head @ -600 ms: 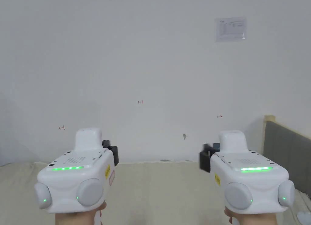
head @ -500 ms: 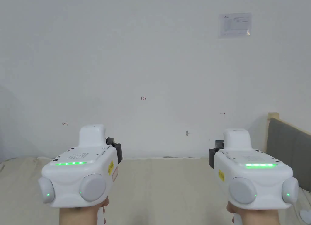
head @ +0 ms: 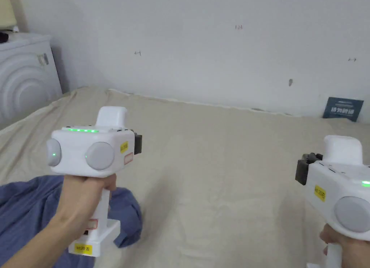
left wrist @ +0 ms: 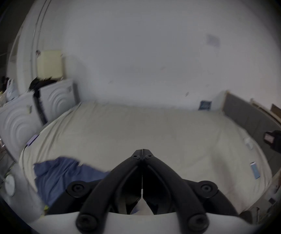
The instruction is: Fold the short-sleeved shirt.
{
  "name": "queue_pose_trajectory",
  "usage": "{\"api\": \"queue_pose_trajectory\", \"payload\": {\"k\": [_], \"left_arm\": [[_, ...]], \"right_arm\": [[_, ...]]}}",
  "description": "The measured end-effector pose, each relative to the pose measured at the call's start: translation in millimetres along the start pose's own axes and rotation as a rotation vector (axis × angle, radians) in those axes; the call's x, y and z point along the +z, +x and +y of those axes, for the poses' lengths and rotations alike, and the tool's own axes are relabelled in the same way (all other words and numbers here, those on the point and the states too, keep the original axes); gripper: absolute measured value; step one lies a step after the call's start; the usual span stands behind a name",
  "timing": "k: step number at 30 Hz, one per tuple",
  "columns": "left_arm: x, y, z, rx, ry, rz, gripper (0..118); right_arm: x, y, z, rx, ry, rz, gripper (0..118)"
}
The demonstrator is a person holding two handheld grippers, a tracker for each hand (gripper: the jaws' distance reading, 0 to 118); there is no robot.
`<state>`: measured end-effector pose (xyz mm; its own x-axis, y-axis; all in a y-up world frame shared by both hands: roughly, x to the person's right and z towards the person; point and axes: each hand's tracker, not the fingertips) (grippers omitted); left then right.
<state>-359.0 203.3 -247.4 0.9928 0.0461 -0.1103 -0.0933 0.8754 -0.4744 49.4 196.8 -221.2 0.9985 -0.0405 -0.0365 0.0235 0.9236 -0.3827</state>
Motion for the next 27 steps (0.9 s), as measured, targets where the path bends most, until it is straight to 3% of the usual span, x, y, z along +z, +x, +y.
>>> {"api": "queue_pose_trajectory", "payload": {"k": [4,7,10,14,15,17,18,19,26,27], "left_arm": [[-23,-81,-52,0.086,-0.21,0.113,0],[-34,-120,-86,0.125,-0.335,0.171,0],[-43,-129,-116,0.066,-0.441,0.161,0],[-62,-124,-144,0.063,-0.528,0.116,2],[-68,-123,-146,0.063,-0.535,0.11,29],[-84,-123,-151,0.084,-0.567,0.094,102],[-91,-122,-154,0.093,-0.596,0.063,118],[-98,-121,-150,0.103,-0.534,0.017,113],[-132,-124,-161,0.009,-0.584,0.139,113],[-137,-127,-164,0.01,-0.573,0.163,101]], "right_arm": [[-19,-14,-54,0.01,-0.115,0.028,0],[-40,-21,-90,-0.058,-0.218,0.06,0],[-42,-34,-115,-0.089,-0.304,0.087,0],[-53,-47,-138,-0.061,-0.382,0.098,0],[-53,-50,-143,-0.057,-0.39,0.1,0],[-60,-51,-157,-0.058,-0.425,0.102,0],[-61,-52,-162,-0.062,-0.441,0.107,0],[-61,-53,-166,-0.064,-0.457,0.114,0],[-58,-58,-184,-0.076,-0.524,0.106,0],[-57,-58,-185,-0.076,-0.528,0.106,0]]}}
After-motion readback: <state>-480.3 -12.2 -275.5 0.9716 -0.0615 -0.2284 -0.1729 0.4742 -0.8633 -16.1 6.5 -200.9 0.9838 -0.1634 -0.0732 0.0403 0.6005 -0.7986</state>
